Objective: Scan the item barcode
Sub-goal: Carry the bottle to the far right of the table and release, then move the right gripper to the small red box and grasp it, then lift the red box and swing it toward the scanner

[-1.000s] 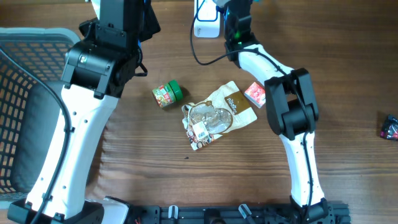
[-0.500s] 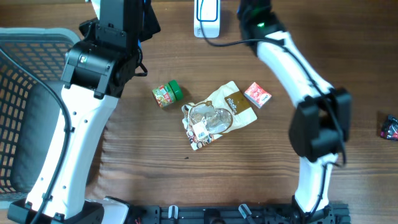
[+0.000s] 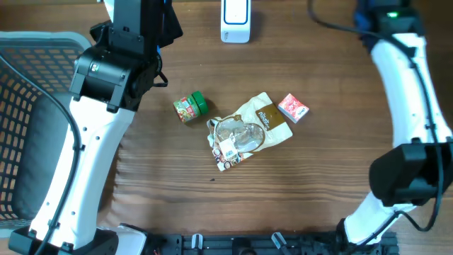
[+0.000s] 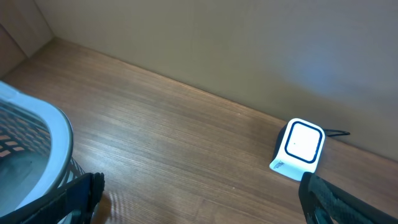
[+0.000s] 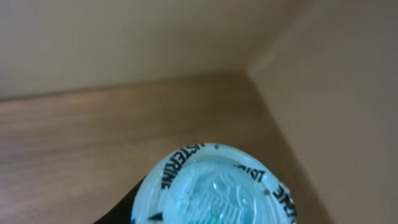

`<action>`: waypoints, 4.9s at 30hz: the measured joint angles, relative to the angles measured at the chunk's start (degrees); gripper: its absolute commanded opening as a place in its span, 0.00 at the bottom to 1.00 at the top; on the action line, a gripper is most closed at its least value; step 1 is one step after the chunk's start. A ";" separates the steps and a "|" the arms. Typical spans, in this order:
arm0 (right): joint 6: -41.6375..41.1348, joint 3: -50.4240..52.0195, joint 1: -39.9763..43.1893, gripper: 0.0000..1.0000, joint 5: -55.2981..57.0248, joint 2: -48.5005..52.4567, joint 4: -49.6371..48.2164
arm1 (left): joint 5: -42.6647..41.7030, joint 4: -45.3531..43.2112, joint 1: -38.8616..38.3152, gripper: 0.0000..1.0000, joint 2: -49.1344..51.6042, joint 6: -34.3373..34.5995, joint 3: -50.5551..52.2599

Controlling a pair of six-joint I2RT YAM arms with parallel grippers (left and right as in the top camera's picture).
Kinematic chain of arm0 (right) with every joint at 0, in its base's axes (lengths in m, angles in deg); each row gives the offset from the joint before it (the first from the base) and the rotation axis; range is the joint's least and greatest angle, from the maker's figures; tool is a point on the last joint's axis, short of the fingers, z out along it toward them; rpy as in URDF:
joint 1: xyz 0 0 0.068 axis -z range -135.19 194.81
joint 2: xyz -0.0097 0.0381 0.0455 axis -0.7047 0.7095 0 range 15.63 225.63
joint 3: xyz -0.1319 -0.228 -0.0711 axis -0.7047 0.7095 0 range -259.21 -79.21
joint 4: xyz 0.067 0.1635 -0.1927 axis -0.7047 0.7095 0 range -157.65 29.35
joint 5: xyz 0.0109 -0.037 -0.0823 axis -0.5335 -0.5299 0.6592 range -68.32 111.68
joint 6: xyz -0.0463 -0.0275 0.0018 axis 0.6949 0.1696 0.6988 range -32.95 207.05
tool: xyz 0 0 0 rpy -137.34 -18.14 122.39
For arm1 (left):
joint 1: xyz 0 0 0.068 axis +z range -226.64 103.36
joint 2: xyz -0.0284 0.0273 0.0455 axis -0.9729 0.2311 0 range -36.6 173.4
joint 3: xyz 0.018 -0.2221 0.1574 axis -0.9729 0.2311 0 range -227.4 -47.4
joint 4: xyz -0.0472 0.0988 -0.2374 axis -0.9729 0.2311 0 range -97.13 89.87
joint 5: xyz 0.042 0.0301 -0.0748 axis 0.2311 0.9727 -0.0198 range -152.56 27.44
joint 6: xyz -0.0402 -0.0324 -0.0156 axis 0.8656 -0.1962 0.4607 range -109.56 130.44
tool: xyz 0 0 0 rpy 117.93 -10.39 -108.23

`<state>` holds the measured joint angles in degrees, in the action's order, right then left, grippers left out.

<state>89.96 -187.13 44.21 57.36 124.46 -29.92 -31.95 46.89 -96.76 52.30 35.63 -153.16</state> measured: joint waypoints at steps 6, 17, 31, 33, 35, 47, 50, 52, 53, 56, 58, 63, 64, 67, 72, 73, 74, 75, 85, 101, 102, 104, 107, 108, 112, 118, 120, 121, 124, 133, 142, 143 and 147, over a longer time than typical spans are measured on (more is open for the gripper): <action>-7.87 0.00 10.34 0.14 -6.51 0.00 5.20 | 0.00 0.00 0.00 1.00 0.00 0.00 0.00; -10.64 7.65 29.05 0.16 -13.44 0.00 -1.38 | 0.00 0.00 0.00 1.00 0.00 0.00 0.00; 4.17 24.85 38.05 0.19 -30.97 1.95 -26.53 | 0.00 0.00 0.00 1.00 0.00 0.00 0.00; 7.48 28.02 38.05 0.19 -32.83 2.71 -29.68 | 0.02 0.00 0.00 1.00 0.00 0.00 0.00; 9.07 29.68 38.05 0.22 -33.77 3.41 -31.39 | 0.00 0.00 0.00 1.00 0.00 0.00 0.00; 15.15 31.10 38.05 1.00 -33.07 3.15 -30.64 | 0.00 0.00 0.00 1.00 0.00 0.00 0.00; 14.73 31.56 37.99 1.00 -33.07 1.05 -30.27 | 0.00 0.00 0.00 1.00 0.00 0.00 0.00; 14.53 31.63 37.81 1.00 -33.07 -1.77 -30.21 | 0.00 0.00 0.00 1.00 0.00 0.00 0.00; 14.40 31.63 37.55 1.00 -33.07 -3.89 -30.29 | 0.00 0.00 0.00 1.00 0.00 0.00 0.00; 13.11 31.63 35.98 1.00 -33.07 -10.93 -30.49 | 0.00 0.00 0.00 1.00 0.00 0.00 0.00; 11.41 31.61 34.10 1.00 -33.07 -15.65 -30.67 | 0.00 0.00 0.00 1.00 0.00 0.00 0.00; 1.20 31.32 26.80 1.00 -33.97 -24.48 -26.51 | 0.00 0.00 0.00 1.00 0.00 0.00 0.00; -1.25 31.28 25.11 1.00 -35.34 -25.49 -23.96 | 0.00 0.00 0.00 1.00 0.00 0.00 0.00; -8.76 31.28 20.50 1.00 -41.33 -26.60 -16.92 | 0.00 -0.02 0.00 1.00 0.00 0.00 0.00; -21.97 31.41 13.05 1.00 -53.92 -26.34 -11.96 | 0.00 0.00 0.00 1.00 0.00 0.00 0.00; -25.49 31.39 11.21 1.00 -54.88 -26.27 -9.66 | 0.00 0.00 0.00 1.00 0.00 0.00 0.00; -28.89 31.30 10.10 1.00 -54.71 -26.12 -6.97 | 0.00 -0.02 0.00 1.00 0.00 0.00 0.00; -32.30 31.21 9.07 1.00 -53.92 -25.90 -3.69 | 0.00 0.02 0.00 1.00 0.00 0.00 0.00; -54.58 31.50 -6.05 1.00 -36.54 -15.74 5.46 | 0.00 0.00 0.00 1.00 0.00 0.00 0.00; -59.12 31.67 -11.26 1.00 -31.95 -2.86 6.62 | 0.00 0.00 0.00 1.00 0.00 0.00 0.00; -58.60 31.67 -11.26 1.00 -31.95 -2.82 6.71 | 0.00 0.00 0.00 1.00 0.00 0.00 0.00; -57.64 31.67 -11.26 1.00 -31.98 -2.73 6.84 | 0.00 0.00 0.00 1.00 0.00 0.00 0.00; -56.78 31.67 -11.26 1.00 -32.50 -1.75 7.23 | 0.00 0.00 0.00 1.00 0.00 0.00 0.00; -56.61 31.67 -11.26 1.00 -33.05 -1.09 7.52 | 0.00 0.00 0.00 1.00 0.00 0.00 0.00; -56.61 31.67 -11.26 1.00 -35.69 1.51 8.22 | 0.00 0.00 0.00 1.00 0.00 0.00 0.00; -56.83 31.67 -11.37 1.00 -37.44 3.82 7.87 | 0.00 0.00 0.00 1.00 0.00 0.00 0.00; -56.83 31.67 -11.41 1.00 -37.66 4.59 7.39 | 0.00 0.00 0.00 1.00 0.00 0.00 0.00; -56.81 31.67 -11.47 1.00 -37.68 4.90 7.30 | 0.00 0.00 0.00 1.00 0.00 0.00 0.00; -56.74 31.67 -11.76 0.95 -37.79 5.75 7.23 | 0.00 0.00 0.00 1.00 0.00 0.00 0.00; -53.09 31.61 -11.98 0.81 -37.68 6.49 6.25 | 0.00 0.00 0.00 1.00 0.00 0.00 0.00; -44.19 31.61 -12.02 0.73 -35.43 6.69 3.52 | 0.00 0.00 0.00 1.00 0.00 0.00 0.00; -42.82 31.61 -12.00 0.73 -35.34 6.73 2.80 | 0.00 0.00 0.00 1.00 0.00 0.00 0.00; -36.59 31.61 -12.02 0.73 -35.21 6.95 -0.44 | 0.00 0.00 0.00 1.00 0.00 0.00 0.00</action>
<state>53.38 -155.52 32.18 22.15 131.41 -30.35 -31.95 46.89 -96.76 52.30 35.63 -153.16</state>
